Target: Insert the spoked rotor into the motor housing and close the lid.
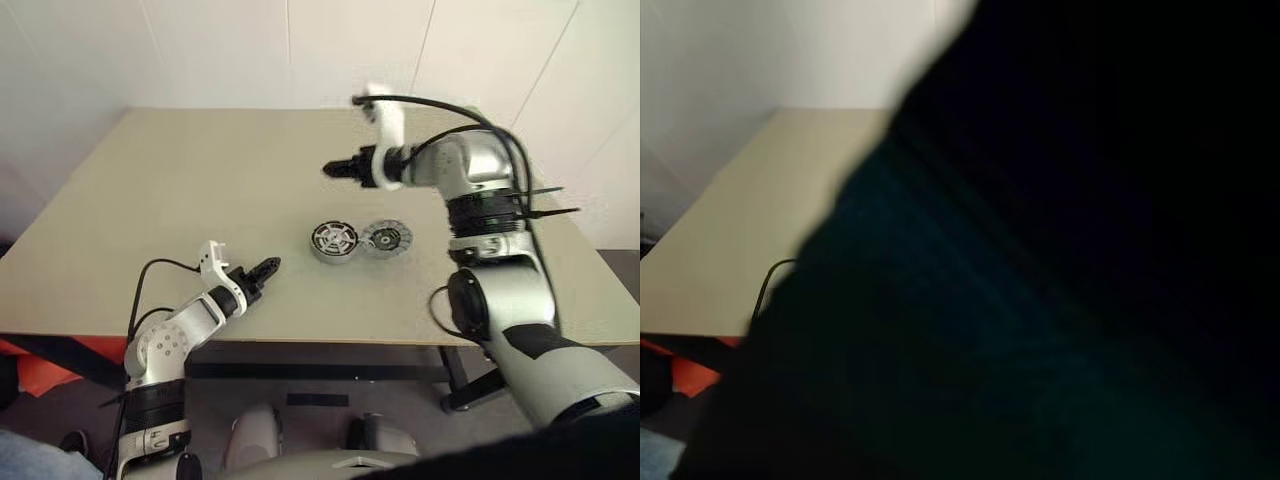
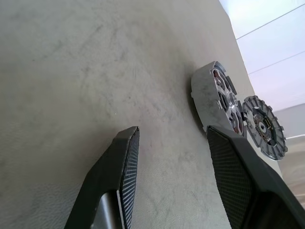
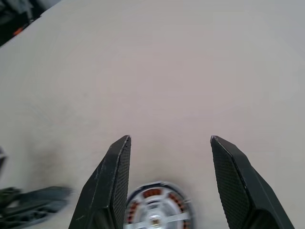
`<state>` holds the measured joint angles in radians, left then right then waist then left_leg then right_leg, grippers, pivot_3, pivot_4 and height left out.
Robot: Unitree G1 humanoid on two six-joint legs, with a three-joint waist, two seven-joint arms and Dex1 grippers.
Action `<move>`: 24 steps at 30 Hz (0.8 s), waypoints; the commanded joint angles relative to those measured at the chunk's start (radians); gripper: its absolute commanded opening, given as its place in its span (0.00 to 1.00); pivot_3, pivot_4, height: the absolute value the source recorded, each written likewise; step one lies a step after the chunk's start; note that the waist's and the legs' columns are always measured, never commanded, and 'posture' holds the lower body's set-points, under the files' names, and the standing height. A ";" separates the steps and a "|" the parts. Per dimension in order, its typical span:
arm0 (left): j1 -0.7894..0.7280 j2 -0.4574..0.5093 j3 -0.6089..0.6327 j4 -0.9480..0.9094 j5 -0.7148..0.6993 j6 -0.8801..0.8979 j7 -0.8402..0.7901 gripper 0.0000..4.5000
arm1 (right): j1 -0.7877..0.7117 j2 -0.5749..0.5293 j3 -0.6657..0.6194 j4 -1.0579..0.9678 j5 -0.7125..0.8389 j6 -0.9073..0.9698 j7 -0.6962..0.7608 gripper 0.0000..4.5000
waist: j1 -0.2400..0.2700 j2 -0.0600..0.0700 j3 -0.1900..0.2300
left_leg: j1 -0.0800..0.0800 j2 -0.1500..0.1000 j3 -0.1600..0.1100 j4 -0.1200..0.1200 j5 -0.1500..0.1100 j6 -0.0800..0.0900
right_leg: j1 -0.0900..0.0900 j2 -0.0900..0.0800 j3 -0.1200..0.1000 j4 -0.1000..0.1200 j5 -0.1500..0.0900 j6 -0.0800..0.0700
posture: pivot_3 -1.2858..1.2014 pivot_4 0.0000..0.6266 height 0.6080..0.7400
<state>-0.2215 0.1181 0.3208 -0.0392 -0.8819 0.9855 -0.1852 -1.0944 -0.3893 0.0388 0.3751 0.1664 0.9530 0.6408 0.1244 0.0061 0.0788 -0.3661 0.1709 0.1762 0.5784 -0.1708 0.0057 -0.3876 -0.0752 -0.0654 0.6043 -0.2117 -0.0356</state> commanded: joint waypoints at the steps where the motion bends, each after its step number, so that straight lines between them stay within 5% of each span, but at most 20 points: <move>1: -0.076 0.038 -0.001 0.018 -0.039 0.027 -0.060 0.53 | 0.129 -0.149 0.124 -0.090 -0.134 -0.330 0.072 0.66 | 0.007 -0.001 0.000 | 0.000 0.000 0.000 0.000 0.001 -0.001 | 0.000 0.000 0.000 0.000 0.000 0.000 | 0.52 0.00 1.00; 3: -0.116 0.063 -0.013 0.041 -0.043 0.046 -0.096 0.53 | 0.212 -0.227 0.134 -0.108 -0.178 -0.419 0.065 0.66 | 0.013 -0.001 0.000 | -0.001 0.000 0.000 0.001 0.001 -0.002 | 0.000 0.000 0.000 0.000 0.000 0.000 | 0.52 0.00 1.00; 6: -0.161 0.093 -0.048 0.079 -0.020 0.059 -0.144 0.53 | 0.317 -0.308 0.121 -0.151 -0.218 -0.469 0.053 0.53 | 0.009 0.000 0.000 | -0.003 0.000 0.000 0.001 0.001 -0.001 | -0.002 0.000 0.000 0.002 0.001 -0.001 | 0.52 0.00 1.00; 13: -0.266 0.112 -0.122 0.216 0.061 0.040 -0.208 0.53 | 0.490 -0.419 0.096 -0.227 -0.285 -0.497 0.020 0.01 | -0.005 0.000 0.000 | -0.001 0.001 0.001 0.002 -0.002 0.004 | -0.002 0.001 0.000 0.002 0.003 -0.005 | 0.52 0.00 1.00; 24: -0.287 0.096 -0.144 0.239 0.112 0.040 -0.244 0.53 | 0.671 -0.325 0.143 -0.387 -0.243 -0.396 0.094 0.01 | -0.005 0.000 -0.001 | 0.000 0.001 0.001 0.004 -0.002 0.006 | 0.000 0.001 0.000 0.002 0.003 -0.005 | 0.52 0.00 1.00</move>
<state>-0.4999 0.2116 0.1652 0.2283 -0.7653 1.0323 -0.4146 -0.3957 -0.7184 0.1911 0.0539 -0.0906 0.5507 0.7276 0.1195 0.0065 0.0783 -0.3660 0.1718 0.1771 0.5828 -0.1726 0.0116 -0.3877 -0.0745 -0.0658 0.6063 -0.2091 -0.0405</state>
